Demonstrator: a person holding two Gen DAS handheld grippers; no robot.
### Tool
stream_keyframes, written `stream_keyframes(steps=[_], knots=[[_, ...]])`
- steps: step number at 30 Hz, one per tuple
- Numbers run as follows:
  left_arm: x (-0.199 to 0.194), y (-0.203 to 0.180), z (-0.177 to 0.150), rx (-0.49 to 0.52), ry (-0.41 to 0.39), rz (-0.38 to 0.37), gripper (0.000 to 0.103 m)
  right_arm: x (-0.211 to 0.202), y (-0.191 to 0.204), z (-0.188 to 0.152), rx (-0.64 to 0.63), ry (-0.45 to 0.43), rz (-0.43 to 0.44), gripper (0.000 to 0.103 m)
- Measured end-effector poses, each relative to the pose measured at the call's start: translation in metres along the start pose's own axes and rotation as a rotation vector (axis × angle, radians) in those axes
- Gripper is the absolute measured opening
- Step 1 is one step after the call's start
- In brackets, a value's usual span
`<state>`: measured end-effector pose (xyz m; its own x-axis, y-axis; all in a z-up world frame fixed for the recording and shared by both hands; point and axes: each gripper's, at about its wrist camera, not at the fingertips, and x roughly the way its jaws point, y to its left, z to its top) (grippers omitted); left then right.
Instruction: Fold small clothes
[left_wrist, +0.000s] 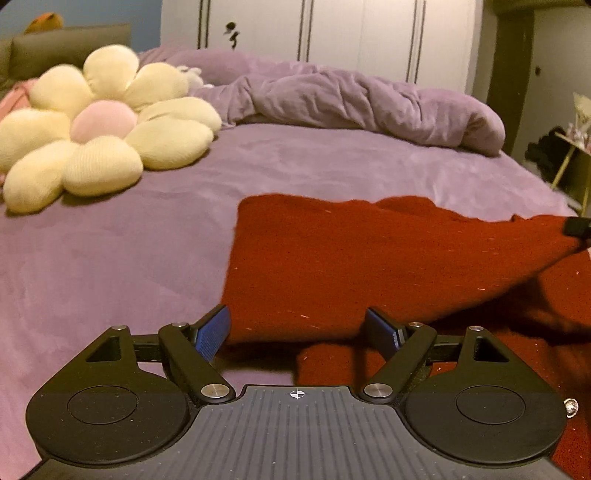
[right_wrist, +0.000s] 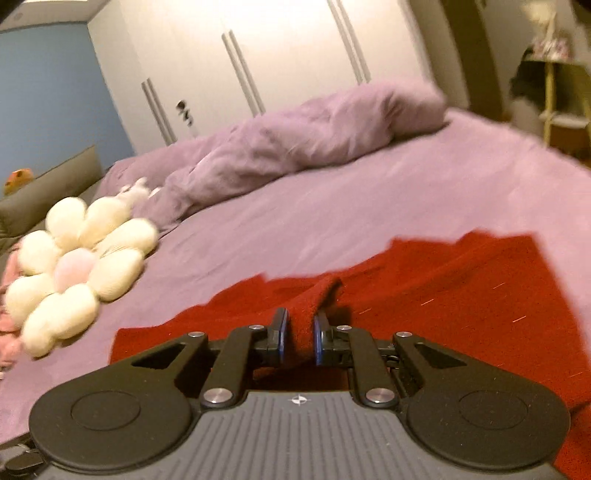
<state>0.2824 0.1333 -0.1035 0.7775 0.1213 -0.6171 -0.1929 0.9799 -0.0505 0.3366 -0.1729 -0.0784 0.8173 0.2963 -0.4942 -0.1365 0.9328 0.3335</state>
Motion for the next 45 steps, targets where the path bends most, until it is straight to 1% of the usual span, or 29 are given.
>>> stream_keyframes(steps=[2, 4, 5, 8, 10, 12, 13, 14, 15, 17, 18, 20, 21, 22, 23, 24, 25, 27, 29, 30, 32, 33, 36, 38, 39, 41, 42, 43, 45], knots=[[0.004, -0.005, 0.004, 0.006, 0.005, 0.002, 0.08, -0.004, -0.013, 0.001, 0.011, 0.01, -0.027, 0.013], [0.012, -0.006, 0.009, -0.012, 0.029, -0.001, 0.069, -0.007, -0.027, 0.0, 0.04, 0.019, -0.054, 0.013], [0.015, -0.006, 0.01, -0.029, 0.048, 0.002, 0.066, -0.009, -0.038, -0.001, 0.065, 0.027, -0.067, 0.013], [0.015, 0.002, 0.012, -0.107, 0.075, -0.04, 0.066, -0.013, -0.062, -0.006, 0.101, 0.039, -0.103, 0.013], [0.01, 0.003, 0.012, -0.119, 0.081, -0.061, 0.068, -0.011, -0.078, -0.01, 0.111, 0.06, -0.135, 0.013], [0.001, 0.0, 0.008, -0.086, 0.088, -0.097, 0.072, -0.002, -0.09, -0.015, 0.145, 0.13, -0.13, 0.016], [-0.004, -0.003, 0.006, -0.057, 0.086, -0.116, 0.074, 0.002, -0.096, -0.018, 0.171, 0.164, -0.121, 0.02], [-0.007, -0.006, 0.002, -0.024, 0.089, -0.135, 0.074, 0.003, -0.102, -0.021, 0.199, 0.168, -0.088, 0.02], [-0.01, -0.01, -0.001, 0.02, 0.1, -0.149, 0.074, 0.004, -0.105, -0.022, 0.222, 0.167, -0.062, 0.024], [-0.008, -0.02, -0.009, 0.121, 0.117, -0.116, 0.074, 0.005, -0.111, -0.023, 0.275, 0.166, -0.012, 0.03], [-0.005, -0.023, -0.013, 0.153, 0.117, -0.085, 0.074, 0.007, -0.112, -0.024, 0.295, 0.168, 0.011, 0.038], [0.004, -0.023, -0.015, 0.133, 0.13, -0.064, 0.073, 0.014, -0.11, -0.024, 0.298, 0.175, 0.016, 0.04], [0.008, -0.021, -0.014, 0.098, 0.134, -0.07, 0.072, 0.017, -0.107, -0.023, 0.281, 0.18, 0.007, 0.04], [0.011, -0.019, -0.011, 0.059, 0.135, -0.076, 0.071, 0.021, -0.102, -0.022, 0.258, 0.183, -0.004, 0.033], [0.013, -0.017, -0.008, 0.035, 0.131, -0.071, 0.07, 0.024, -0.096, -0.02, 0.229, 0.184, -0.011, 0.022], [0.015, -0.018, -0.005, 0.023, 0.128, -0.062, 0.065, 0.022, -0.091, -0.018, 0.193, 0.186, -0.012, 0.013], [0.018, -0.018, -0.001, 0.012, 0.13, -0.053, 0.065, 0.017, -0.085, -0.016, 0.152, 0.16, -0.028, 0.012], [0.021, -0.019, 0.004, -0.007, 0.128, -0.05, 0.063, 0.0, -0.074, -0.008, 0.079, 0.045, -0.074, 0.012], [0.022, -0.021, 0.007, -0.013, 0.114, -0.047, 0.063, -0.015, -0.078, -0.004, 0.102, -0.021, -0.103, 0.011], [0.021, -0.023, 0.008, -0.014, 0.11, -0.05, 0.064, -0.021, -0.081, -0.003, 0.099, -0.046, -0.135, 0.006], [0.018, -0.031, 0.009, 0.003, 0.094, -0.069, 0.066, -0.025, -0.09, -0.006, 0.096, -0.06, -0.177, 0.006], [0.016, -0.036, 0.008, 0.027, 0.083, -0.072, 0.071, -0.025, -0.096, -0.008, 0.105, -0.046, -0.186, 0.006], [0.022, -0.05, 0.005, 0.094, 0.079, -0.053, 0.07, -0.016, -0.11, -0.017, 0.125, 0.012, -0.221, 0.006], [0.027, -0.051, 0.005, 0.089, 0.087, -0.048, 0.066, -0.008, -0.12, -0.022, 0.173, 0.083, -0.196, 0.009], [0.028, -0.048, 0.006, 0.074, 0.089, -0.053, 0.063, -0.009, -0.124, -0.024, 0.2, 0.083, -0.171, 0.011], [0.03, -0.041, 0.009, 0.031, 0.093, -0.068, 0.056, -0.01, -0.131, -0.025, 0.247, 0.096, -0.103, 0.024], [0.031, -0.038, 0.011, 0.013, 0.098, -0.07, 0.054, -0.01, -0.133, -0.025, 0.269, 0.098, -0.065, 0.037], [0.033, -0.037, 0.012, -0.001, 0.104, -0.072, 0.052, -0.008, -0.132, -0.025, 0.274, 0.099, -0.037, 0.047], [0.035, -0.04, 0.014, 0.003, 0.107, -0.065, 0.052, -0.002, -0.125, -0.023, 0.229, 0.114, -0.043, 0.049]])
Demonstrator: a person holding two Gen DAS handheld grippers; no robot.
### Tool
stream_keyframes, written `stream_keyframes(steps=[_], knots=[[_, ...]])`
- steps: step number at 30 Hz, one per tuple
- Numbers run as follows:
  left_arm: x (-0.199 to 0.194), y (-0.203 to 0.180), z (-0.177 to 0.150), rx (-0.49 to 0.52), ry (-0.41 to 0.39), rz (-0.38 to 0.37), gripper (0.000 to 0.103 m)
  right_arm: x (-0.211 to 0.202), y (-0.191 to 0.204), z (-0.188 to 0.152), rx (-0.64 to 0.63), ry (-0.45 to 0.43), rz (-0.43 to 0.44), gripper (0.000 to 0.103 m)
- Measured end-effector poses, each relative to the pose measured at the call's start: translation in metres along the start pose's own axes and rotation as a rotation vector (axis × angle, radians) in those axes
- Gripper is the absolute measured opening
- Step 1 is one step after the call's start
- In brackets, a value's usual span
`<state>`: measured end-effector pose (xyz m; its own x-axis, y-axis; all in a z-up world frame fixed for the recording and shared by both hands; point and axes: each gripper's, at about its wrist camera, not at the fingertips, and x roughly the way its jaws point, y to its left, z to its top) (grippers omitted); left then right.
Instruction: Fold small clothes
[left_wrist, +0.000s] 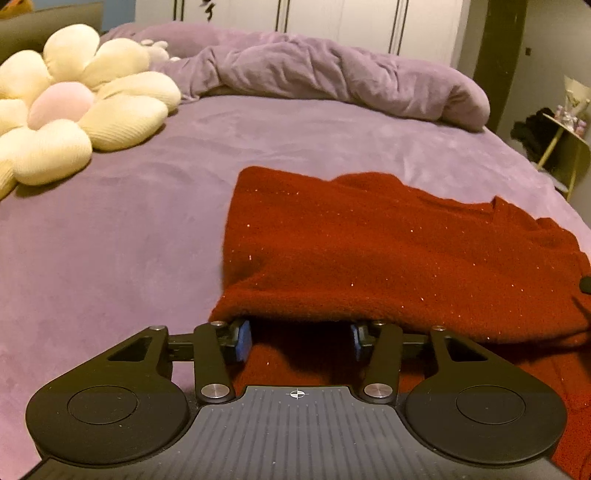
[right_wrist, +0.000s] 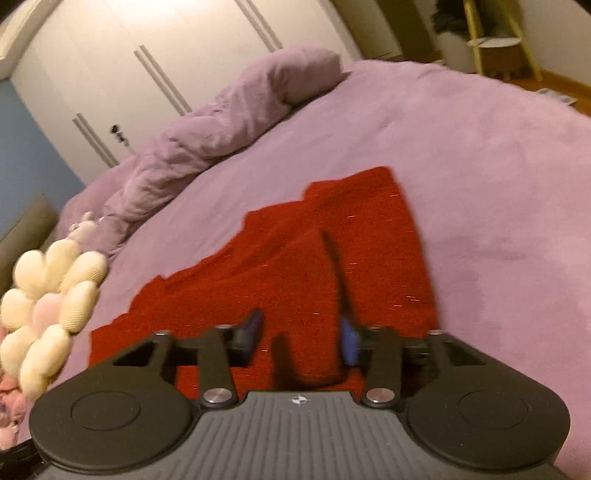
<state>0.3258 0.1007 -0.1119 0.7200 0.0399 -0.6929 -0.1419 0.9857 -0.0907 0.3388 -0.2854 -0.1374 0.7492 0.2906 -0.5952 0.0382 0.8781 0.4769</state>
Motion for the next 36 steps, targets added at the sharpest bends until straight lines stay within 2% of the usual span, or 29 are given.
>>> stream_keyframes(steps=[1, 2, 4, 6, 9, 12, 15, 17, 20, 22, 26, 29, 30, 31, 33, 36], knots=[[0.001, -0.002, 0.001, 0.006, 0.001, 0.005, 0.052, 0.004, 0.006, 0.001, -0.039, 0.008, -0.015, 0.046], [0.001, -0.004, 0.001, 0.008, 0.001, 0.01, 0.051, 0.007, 0.014, 0.002, -0.09, 0.013, -0.032, 0.039], [0.002, -0.008, 0.003, 0.009, 0.004, 0.015, 0.053, 0.013, 0.027, 0.002, -0.17, 0.019, -0.053, 0.008], [0.002, -0.01, 0.004, 0.008, 0.007, 0.019, 0.056, 0.012, 0.04, 0.001, -0.261, -0.018, -0.103, 0.008], [0.0, -0.011, 0.006, 0.001, 0.015, 0.007, 0.06, 0.001, 0.055, 0.0, -0.385, -0.122, -0.174, 0.008], [0.0, -0.01, 0.009, -0.001, 0.0, 0.011, 0.06, -0.006, 0.062, 0.001, -0.424, -0.179, -0.204, 0.008], [0.004, -0.006, 0.012, -0.032, -0.014, 0.028, 0.056, -0.002, 0.067, -0.001, -0.451, -0.171, -0.205, 0.008], [0.006, -0.003, 0.013, -0.049, -0.03, 0.037, 0.056, 0.005, 0.068, -0.003, -0.457, -0.134, -0.193, 0.008], [0.009, -0.002, 0.009, -0.031, -0.047, 0.06, 0.056, 0.015, 0.071, -0.01, -0.47, -0.086, -0.176, 0.008], [0.011, -0.003, 0.005, -0.008, -0.024, 0.065, 0.056, 0.019, 0.07, -0.015, -0.478, -0.069, -0.174, 0.008], [-0.011, -0.002, -0.001, 0.052, -0.018, 0.029, 0.059, 0.017, 0.06, -0.014, -0.469, -0.094, -0.202, 0.008], [-0.038, 0.005, 0.001, 0.035, -0.035, -0.033, 0.063, 0.016, 0.052, -0.008, -0.428, -0.105, -0.203, 0.008], [-0.046, 0.007, 0.004, 0.026, -0.049, -0.043, 0.068, 0.017, 0.051, -0.007, -0.424, -0.104, -0.203, 0.008], [-0.055, 0.009, 0.008, 0.015, -0.082, -0.048, 0.073, 0.018, 0.051, -0.007, -0.42, -0.104, -0.203, 0.008], [-0.06, 0.01, 0.016, 0.013, -0.116, -0.044, 0.075, 0.019, 0.053, -0.008, -0.423, -0.111, -0.21, 0.008], [-0.045, 0.009, 0.024, 0.003, -0.105, -0.016, 0.075, 0.017, 0.057, -0.007, -0.435, -0.139, -0.241, 0.008]])
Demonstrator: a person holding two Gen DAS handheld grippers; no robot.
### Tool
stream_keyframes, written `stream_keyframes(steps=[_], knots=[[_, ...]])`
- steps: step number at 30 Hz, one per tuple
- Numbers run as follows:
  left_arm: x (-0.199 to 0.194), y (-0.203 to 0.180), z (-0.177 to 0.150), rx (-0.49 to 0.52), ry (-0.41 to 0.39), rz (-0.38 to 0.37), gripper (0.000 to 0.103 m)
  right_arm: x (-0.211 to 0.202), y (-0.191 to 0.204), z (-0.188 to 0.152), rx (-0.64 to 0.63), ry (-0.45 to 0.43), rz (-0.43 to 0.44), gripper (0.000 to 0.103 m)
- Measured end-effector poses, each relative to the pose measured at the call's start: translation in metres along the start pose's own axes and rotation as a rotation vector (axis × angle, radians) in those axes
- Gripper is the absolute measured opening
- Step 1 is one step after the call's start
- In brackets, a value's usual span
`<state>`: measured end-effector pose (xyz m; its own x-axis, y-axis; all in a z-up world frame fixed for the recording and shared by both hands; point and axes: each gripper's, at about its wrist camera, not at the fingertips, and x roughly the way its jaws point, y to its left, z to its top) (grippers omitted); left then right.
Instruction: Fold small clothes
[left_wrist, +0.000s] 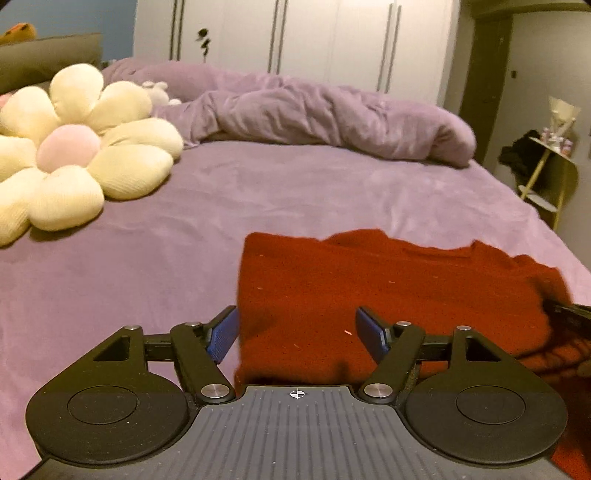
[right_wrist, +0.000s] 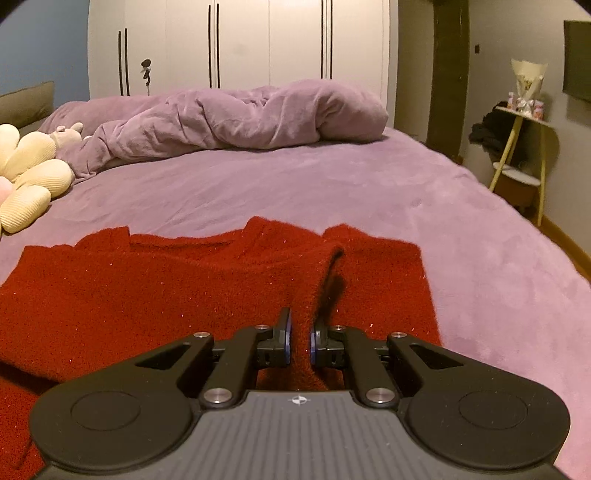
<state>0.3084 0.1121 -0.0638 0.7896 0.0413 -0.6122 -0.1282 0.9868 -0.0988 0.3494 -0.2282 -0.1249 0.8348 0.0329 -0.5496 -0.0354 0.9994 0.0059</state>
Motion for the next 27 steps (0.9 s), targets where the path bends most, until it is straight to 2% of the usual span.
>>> stream_keyframes(steps=[3, 6, 10, 13, 17, 21, 23, 24, 25, 27], knots=[[0.023, -0.002, -0.001, -0.022, 0.037, 0.025, 0.073, -0.001, 0.0, 0.002, -0.008, -0.011, -0.023, 0.008], [0.046, -0.009, -0.005, -0.015, 0.072, 0.007, 0.071, 0.004, -0.004, 0.002, 0.0, 0.007, -0.035, 0.008], [0.068, -0.007, -0.009, -0.037, 0.096, 0.01, 0.076, 0.015, -0.016, 0.0, 0.038, 0.043, -0.012, 0.008], [0.067, -0.001, -0.002, -0.073, 0.099, -0.008, 0.077, 0.017, -0.018, -0.001, 0.012, 0.03, -0.025, 0.008], [0.056, 0.029, 0.006, -0.197, 0.072, -0.023, 0.077, 0.02, -0.016, -0.003, -0.007, 0.027, -0.043, 0.009], [0.049, 0.061, 0.004, -0.259, 0.089, 0.051, 0.076, 0.027, -0.016, -0.003, -0.045, 0.058, -0.027, 0.012], [0.044, 0.071, 0.0, -0.284, 0.104, 0.053, 0.075, 0.021, -0.019, 0.004, -0.023, 0.079, -0.05, 0.024], [0.041, 0.072, -0.002, -0.284, 0.114, 0.035, 0.075, 0.016, -0.02, 0.006, -0.006, 0.078, -0.076, 0.033], [0.038, 0.071, -0.003, -0.278, 0.122, 0.021, 0.075, 0.008, -0.02, 0.008, 0.004, 0.066, -0.094, 0.033], [0.033, 0.059, -0.009, -0.23, 0.129, -0.016, 0.077, -0.013, -0.013, 0.004, 0.0, 0.016, -0.067, 0.033]])
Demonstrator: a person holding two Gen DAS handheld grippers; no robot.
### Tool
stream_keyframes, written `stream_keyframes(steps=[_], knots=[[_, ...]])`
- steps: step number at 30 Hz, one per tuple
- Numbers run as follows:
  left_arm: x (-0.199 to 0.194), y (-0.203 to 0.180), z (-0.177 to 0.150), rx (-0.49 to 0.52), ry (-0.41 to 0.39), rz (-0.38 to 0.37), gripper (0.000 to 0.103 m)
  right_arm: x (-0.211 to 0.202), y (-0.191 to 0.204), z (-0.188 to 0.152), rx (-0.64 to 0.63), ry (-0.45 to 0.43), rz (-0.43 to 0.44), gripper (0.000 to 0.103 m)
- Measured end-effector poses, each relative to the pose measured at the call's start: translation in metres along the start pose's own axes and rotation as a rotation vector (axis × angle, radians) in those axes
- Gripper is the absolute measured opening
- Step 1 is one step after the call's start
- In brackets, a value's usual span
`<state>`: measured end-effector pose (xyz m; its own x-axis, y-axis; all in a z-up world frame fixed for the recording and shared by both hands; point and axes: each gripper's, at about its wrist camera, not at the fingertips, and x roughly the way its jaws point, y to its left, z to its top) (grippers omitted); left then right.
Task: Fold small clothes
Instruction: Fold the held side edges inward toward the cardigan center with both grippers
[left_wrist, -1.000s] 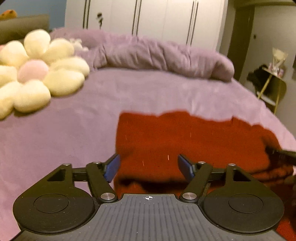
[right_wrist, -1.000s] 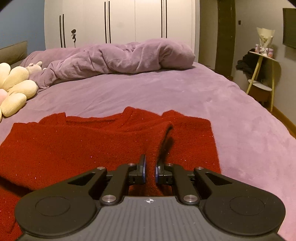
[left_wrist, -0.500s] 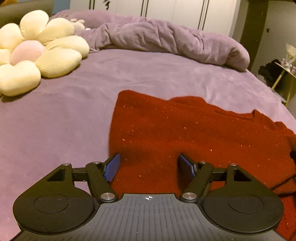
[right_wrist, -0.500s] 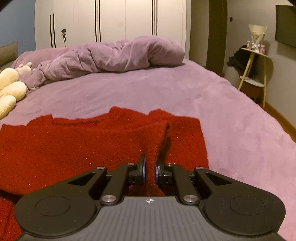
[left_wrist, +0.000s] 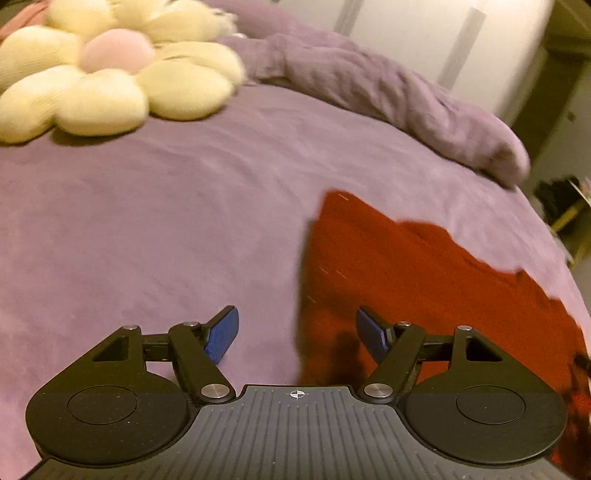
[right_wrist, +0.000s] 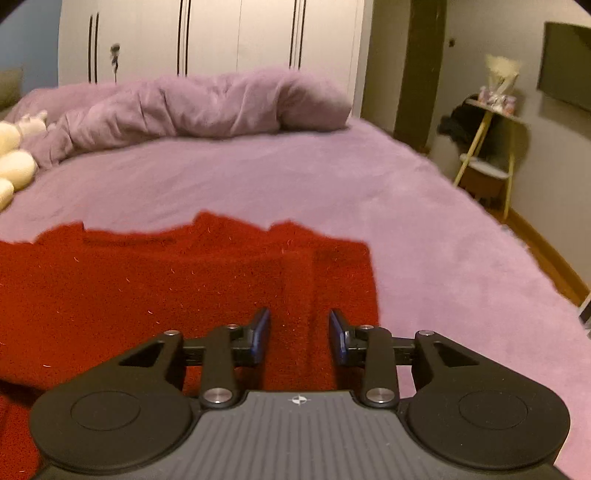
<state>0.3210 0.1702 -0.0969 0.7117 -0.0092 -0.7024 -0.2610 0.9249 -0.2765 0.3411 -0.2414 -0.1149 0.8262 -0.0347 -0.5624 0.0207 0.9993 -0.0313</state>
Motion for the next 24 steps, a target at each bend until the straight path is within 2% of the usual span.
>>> stream_keyframes(steps=[3, 5, 6, 7, 9, 10, 12, 14, 16, 20, 24], knots=[[0.004, -0.022, -0.014, 0.102, 0.03, -0.023, 0.077, -0.021, 0.017, -0.013, -0.043, -0.045, 0.081, 0.033], [0.015, -0.036, -0.023, 0.199, 0.053, 0.038, 0.079, -0.022, 0.029, -0.02, -0.095, -0.028, 0.121, 0.032], [0.018, -0.039, -0.026, 0.217, 0.05, 0.065, 0.082, -0.019, 0.032, -0.022, -0.115, -0.005, 0.131, 0.031], [0.019, -0.039, -0.027, 0.211, 0.048, 0.085, 0.083, -0.012, 0.035, -0.024, -0.139, 0.025, 0.126, 0.031], [0.02, -0.038, -0.026, 0.2, 0.049, 0.11, 0.084, -0.004, 0.039, -0.027, -0.199, 0.022, 0.103, 0.031], [0.02, -0.04, -0.028, 0.225, 0.039, 0.136, 0.088, -0.002, 0.04, -0.027, -0.217, 0.026, 0.1, 0.031], [0.015, -0.043, -0.031, 0.277, 0.03, 0.163, 0.088, -0.002, 0.041, -0.019, -0.22, 0.058, 0.096, 0.031], [0.002, -0.041, -0.03, 0.272, 0.029, 0.162, 0.088, -0.015, 0.036, -0.011, -0.164, 0.077, 0.068, 0.031], [-0.016, -0.034, -0.035, 0.265, 0.049, 0.125, 0.088, -0.034, 0.023, -0.013, -0.094, 0.09, 0.048, 0.036], [-0.055, -0.02, -0.07, 0.326, 0.081, 0.111, 0.09, -0.095, -0.016, -0.053, 0.019, 0.143, 0.133, 0.036], [-0.099, 0.004, -0.115, 0.307, 0.118, 0.076, 0.093, -0.167, -0.052, -0.107, 0.096, 0.194, 0.131, 0.039]])
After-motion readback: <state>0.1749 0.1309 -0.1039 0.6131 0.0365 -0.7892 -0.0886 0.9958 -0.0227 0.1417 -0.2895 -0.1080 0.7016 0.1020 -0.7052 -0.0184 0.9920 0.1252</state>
